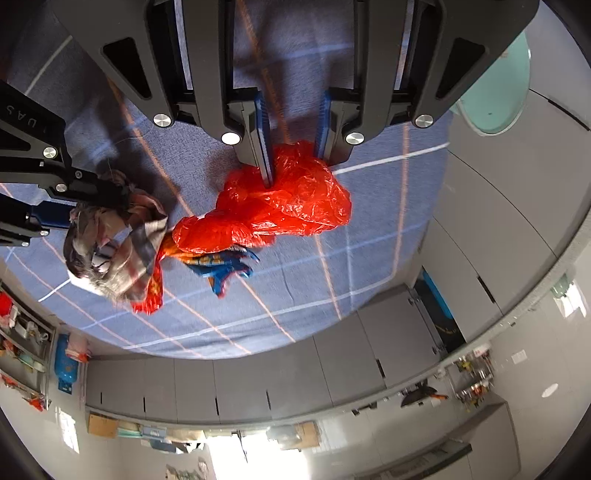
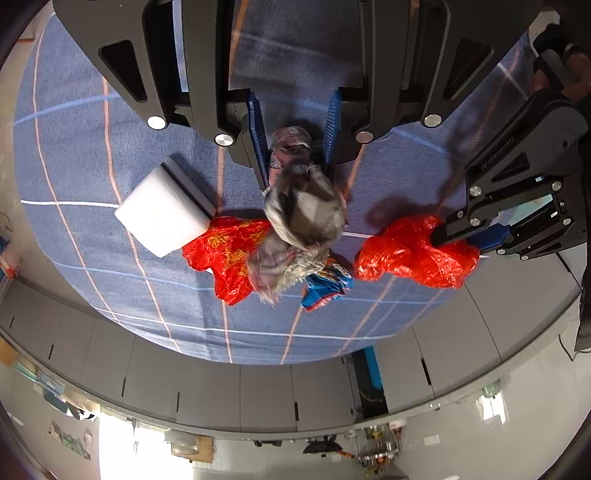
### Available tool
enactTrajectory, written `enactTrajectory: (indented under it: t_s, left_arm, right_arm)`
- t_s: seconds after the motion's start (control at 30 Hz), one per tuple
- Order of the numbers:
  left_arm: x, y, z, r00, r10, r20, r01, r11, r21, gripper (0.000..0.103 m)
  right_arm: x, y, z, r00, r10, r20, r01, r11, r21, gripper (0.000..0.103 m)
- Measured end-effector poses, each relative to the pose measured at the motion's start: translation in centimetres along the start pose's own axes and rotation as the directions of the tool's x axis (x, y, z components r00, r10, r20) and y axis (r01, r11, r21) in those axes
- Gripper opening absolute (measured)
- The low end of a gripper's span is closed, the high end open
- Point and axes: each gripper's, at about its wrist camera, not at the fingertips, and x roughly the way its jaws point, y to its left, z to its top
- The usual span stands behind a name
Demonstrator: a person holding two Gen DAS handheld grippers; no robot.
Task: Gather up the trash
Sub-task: 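Grasp the red plastic bag with the left tool while the right tool grasps the grey cloth, then carry the red bag and grey cloth in both tools over the teal wastebasket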
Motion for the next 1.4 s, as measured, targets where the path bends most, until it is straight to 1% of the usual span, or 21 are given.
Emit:
enactTrajectory:
  t_s: [0.07,0.2,0.27,0.4,0.5,0.87,1.0,1.4]
  left_arm:
    - [-0.9,0.2,0.0,1.0,0.008,0.018,-0.007,1.0,-0.003,0.021]
    - [-3.0,0.7,-0.5,0.997,0.046,0.055,-0.046,0.999,-0.001,0.021]
    - [-3.9,1.0,-0.7,0.996,0.054,0.066,-0.053,0.999,-0.011,0.021]
    - [-6.1,1.9,-1.5,0.991,0.093,0.098,-0.09,0.995,-0.034,0.021]
    - [-7.1,2.6,-2.0,0.986,0.123,0.11,-0.118,0.992,-0.047,0.021]
    - [-9.6,5.8,-4.0,0.974,0.19,0.126,-0.18,0.98,-0.09,0.021]
    - [-10.2,6.9,-4.6,0.969,0.213,0.126,-0.2,0.974,-0.106,0.021]
    - [-11.1,9.1,-5.9,0.96,0.258,0.111,-0.242,0.96,-0.139,0.021]
  right_arm:
    - [-0.9,0.2,0.0,1.0,-0.005,0.027,0.005,1.0,-0.006,0.027]
    - [-3.0,0.8,-0.4,0.996,-0.03,0.086,0.032,0.999,-0.02,0.027]
    - [-3.6,1.0,-0.5,0.995,-0.029,0.096,0.031,0.999,-0.022,0.027]
    - [-4.8,1.8,-0.8,0.992,-0.034,0.123,0.04,0.998,-0.044,0.027]
    - [-5.9,2.4,-1.0,0.989,-0.036,0.146,0.045,0.997,-0.059,0.027]
    - [-7.9,4.6,-1.1,0.98,-0.035,0.197,0.057,0.993,-0.107,0.027]
    - [-8.1,5.5,-1.1,0.978,-0.039,0.204,0.066,0.99,-0.127,0.027]
    - [-7.8,7.7,-0.9,0.976,-0.013,0.215,0.05,0.984,-0.168,0.027]
